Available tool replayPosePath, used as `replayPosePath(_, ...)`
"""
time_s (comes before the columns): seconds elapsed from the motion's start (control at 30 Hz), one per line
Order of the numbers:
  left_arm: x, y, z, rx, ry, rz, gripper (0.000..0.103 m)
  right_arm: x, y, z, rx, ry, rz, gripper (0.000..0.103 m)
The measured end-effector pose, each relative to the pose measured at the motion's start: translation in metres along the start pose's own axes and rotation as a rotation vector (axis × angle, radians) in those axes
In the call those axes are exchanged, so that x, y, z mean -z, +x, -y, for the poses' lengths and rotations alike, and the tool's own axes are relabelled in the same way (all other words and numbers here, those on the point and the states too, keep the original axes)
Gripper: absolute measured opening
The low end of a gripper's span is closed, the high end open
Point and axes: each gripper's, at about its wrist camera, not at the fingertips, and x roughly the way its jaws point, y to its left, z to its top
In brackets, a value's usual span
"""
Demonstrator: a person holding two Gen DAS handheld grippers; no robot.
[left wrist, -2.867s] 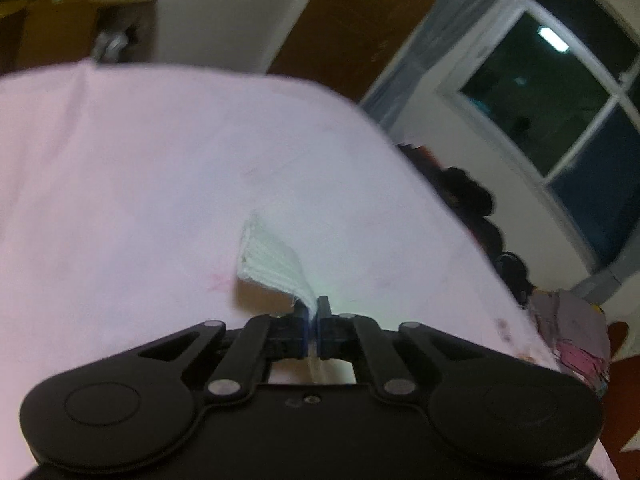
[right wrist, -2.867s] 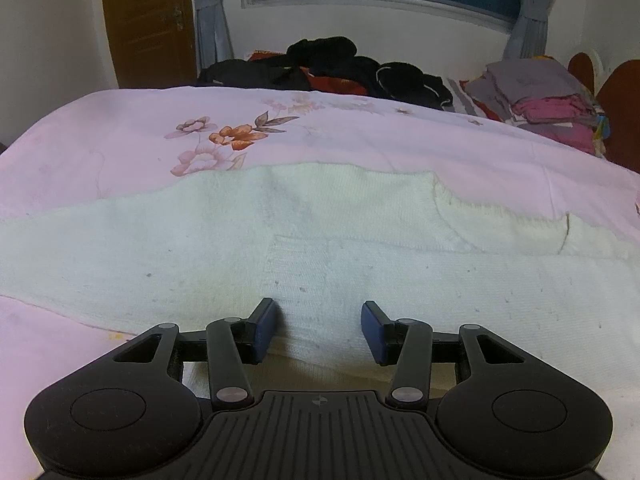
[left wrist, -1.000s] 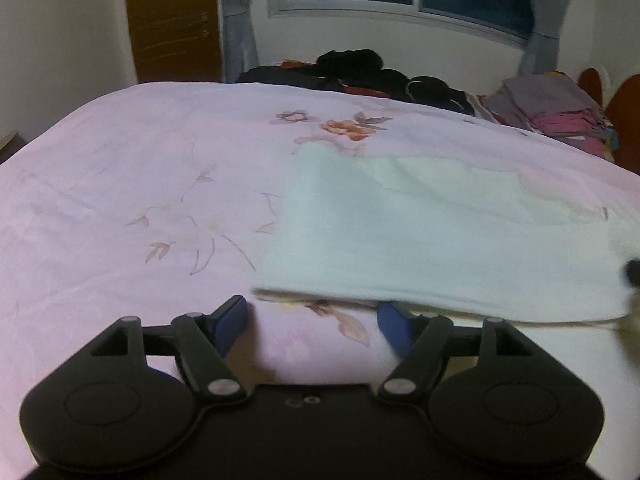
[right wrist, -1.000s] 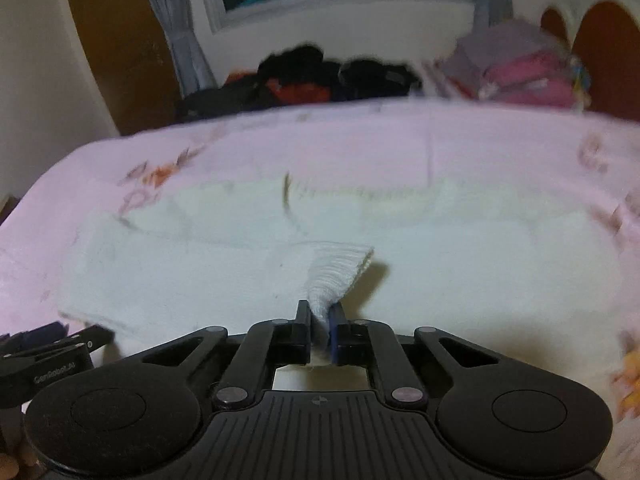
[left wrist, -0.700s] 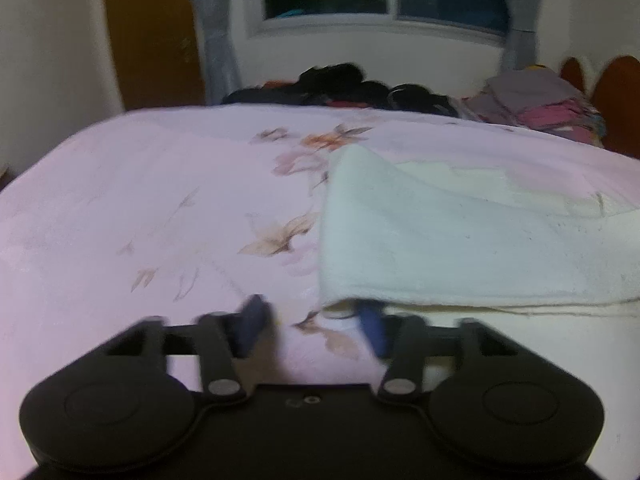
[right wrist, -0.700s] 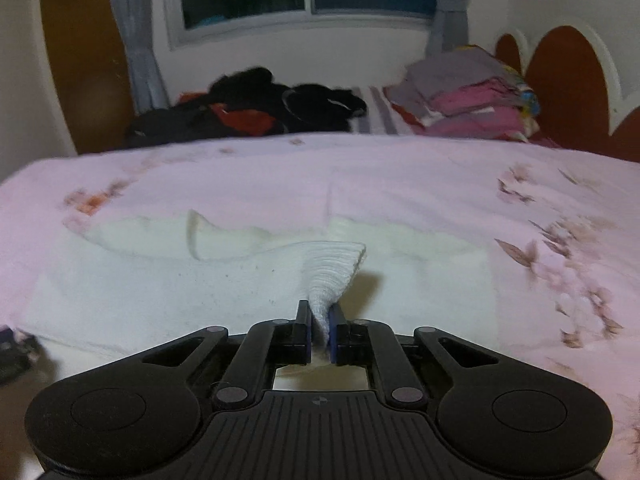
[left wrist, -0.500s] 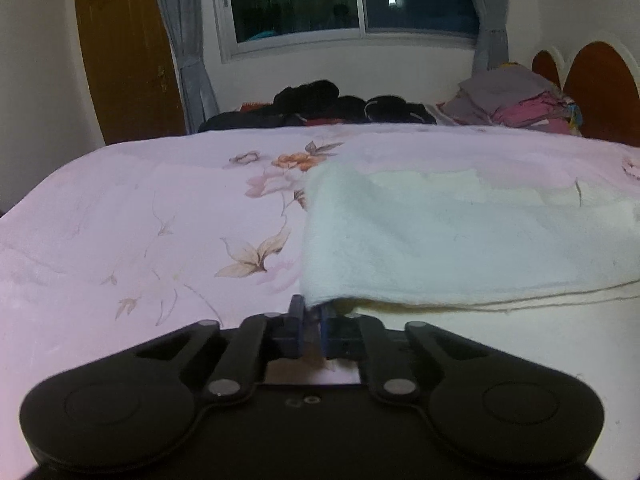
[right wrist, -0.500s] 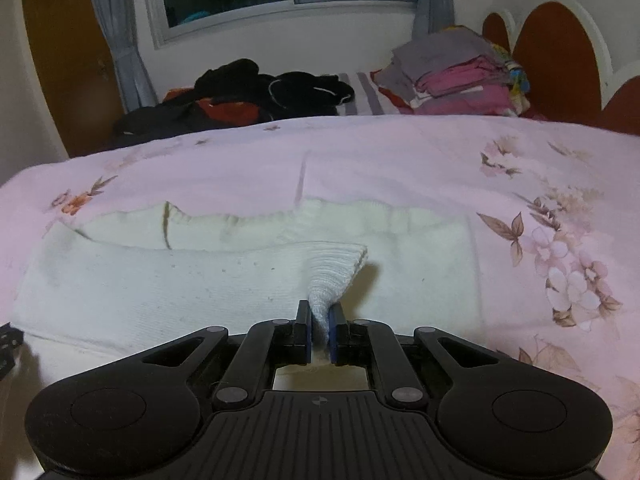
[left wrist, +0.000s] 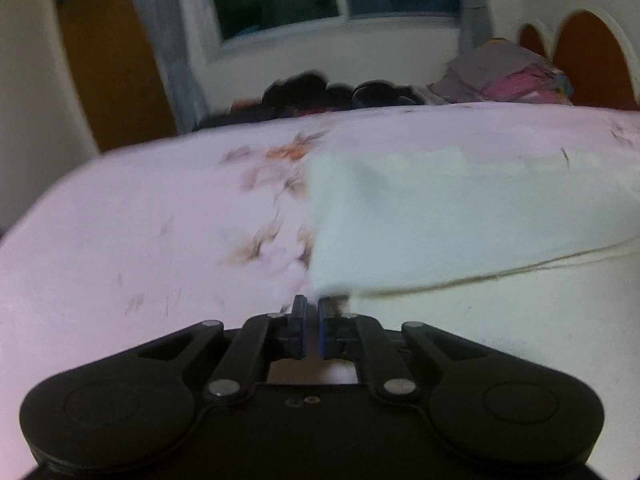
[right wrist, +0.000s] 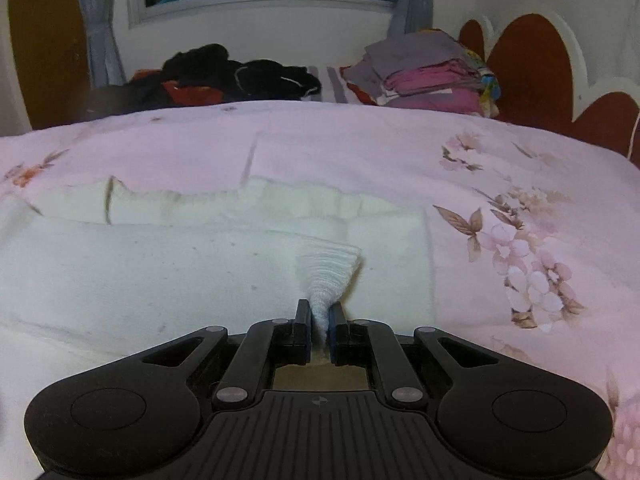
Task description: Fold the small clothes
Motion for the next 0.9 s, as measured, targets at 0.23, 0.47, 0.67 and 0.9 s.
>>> replayPosePath(0.23,-0.002,-0.004,0.007,0.076,-0.025,0.004,0.052,-0.002,0.001,0.008,-0.056,0.055,-0.011,0.008)
replayPosePath(0.47,-0.011,0.021,0.005,0.053,-0.078,-0.015,0.051,-0.004,-0.002,0.020,-0.112,0.139,-0.017,0.010)
replayPosePath(0.67,-0.005,0.019,0.013,0.080,-0.028,0.028,0.012,-0.009,0.002,0.019,-0.126,0.154,-0.004,0.052)
replayPosePath(0.9,-0.003,0.018,0.019,0.056,0.013,0.051,0.010,-0.017,0.010,0.016,-0.147,0.148,-0.022,0.009)
